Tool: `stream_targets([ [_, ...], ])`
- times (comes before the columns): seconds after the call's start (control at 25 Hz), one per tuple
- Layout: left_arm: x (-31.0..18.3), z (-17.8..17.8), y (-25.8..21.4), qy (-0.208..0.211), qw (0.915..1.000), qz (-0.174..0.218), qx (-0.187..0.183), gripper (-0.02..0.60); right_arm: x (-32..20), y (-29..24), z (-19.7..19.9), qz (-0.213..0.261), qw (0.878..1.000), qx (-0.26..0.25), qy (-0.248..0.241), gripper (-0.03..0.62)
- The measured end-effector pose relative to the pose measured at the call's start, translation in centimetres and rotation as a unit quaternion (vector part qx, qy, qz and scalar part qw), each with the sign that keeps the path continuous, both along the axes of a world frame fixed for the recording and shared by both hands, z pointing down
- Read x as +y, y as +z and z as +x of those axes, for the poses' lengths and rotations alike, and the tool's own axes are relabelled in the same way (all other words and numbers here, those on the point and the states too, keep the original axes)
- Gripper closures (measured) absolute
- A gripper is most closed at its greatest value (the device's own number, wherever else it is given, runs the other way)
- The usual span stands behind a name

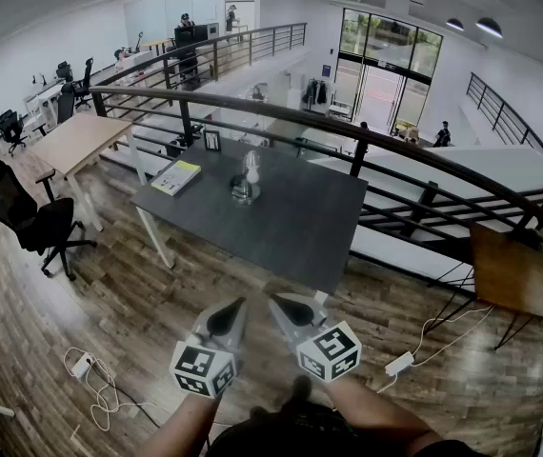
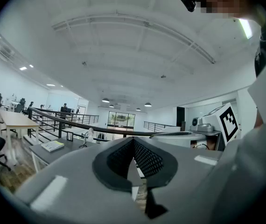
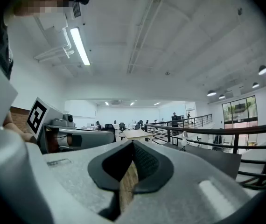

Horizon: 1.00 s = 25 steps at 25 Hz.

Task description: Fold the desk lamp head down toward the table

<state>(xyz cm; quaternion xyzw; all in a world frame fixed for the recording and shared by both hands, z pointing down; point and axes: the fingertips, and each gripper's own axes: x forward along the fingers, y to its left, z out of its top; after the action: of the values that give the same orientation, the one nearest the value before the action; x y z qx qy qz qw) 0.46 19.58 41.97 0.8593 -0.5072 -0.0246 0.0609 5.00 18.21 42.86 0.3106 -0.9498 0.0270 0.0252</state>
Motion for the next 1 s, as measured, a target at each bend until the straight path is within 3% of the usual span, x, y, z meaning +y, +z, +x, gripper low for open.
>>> stream_targets([
  [0.52, -3.8, 1.5, 0.6, -0.002, 1.0000, -0.008, 0.000, 0.580, -3.8, -0.1, 1.8, 0.000, 1.000, -0.018, 0.001, 0.591],
  [1.0, -13.5, 4.6, 0.4, -0.034, 0.9994, -0.005, 0.008, 0.580, -12.5, 0.7, 4.3, -0.019, 0.999, -0.014, -0.048, 0.591],
])
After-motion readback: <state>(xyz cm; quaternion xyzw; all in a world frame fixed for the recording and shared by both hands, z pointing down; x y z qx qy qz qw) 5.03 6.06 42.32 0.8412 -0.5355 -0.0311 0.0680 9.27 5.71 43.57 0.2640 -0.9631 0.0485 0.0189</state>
